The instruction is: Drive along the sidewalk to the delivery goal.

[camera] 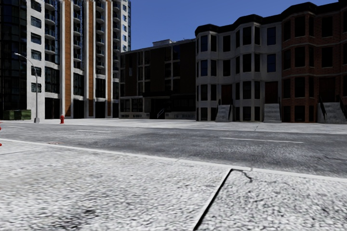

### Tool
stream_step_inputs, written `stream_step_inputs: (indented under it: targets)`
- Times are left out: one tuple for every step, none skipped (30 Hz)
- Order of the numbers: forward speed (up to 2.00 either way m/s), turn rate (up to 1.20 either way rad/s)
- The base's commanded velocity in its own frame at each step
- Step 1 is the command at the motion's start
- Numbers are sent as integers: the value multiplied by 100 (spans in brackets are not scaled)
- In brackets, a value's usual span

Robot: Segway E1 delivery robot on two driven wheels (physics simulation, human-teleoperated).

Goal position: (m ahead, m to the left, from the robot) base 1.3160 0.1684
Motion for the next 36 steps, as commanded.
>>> stream_step_inputs:
  targets:
    - [105,34]
    - [105,34]
    - [103,34]
    - [102,34]
    - [100,34]
    - [100,34]
    - [98,34]
    - [92,33]
    - [90,19]
    - [90,19]
    - [89,10]
    - [88,6]
    - [88,4]
    - [88,4]
    - [88,3]
    - [88,0]
    - [87,0]
    - [87,0]
    - [87,0]
    - [87,0]
    - [87,0]
    - [87,0]
    - [81,0]
    - [75,0]
    - [64,0]
    - [46,0]
    - [46,0]
    - [22,0]
    - [0,0]
    - [0,0]
    - [0,0]
    - [0,0]
    - [0,0]
    - [0,0]
    - [0,0]
    - [0,0]
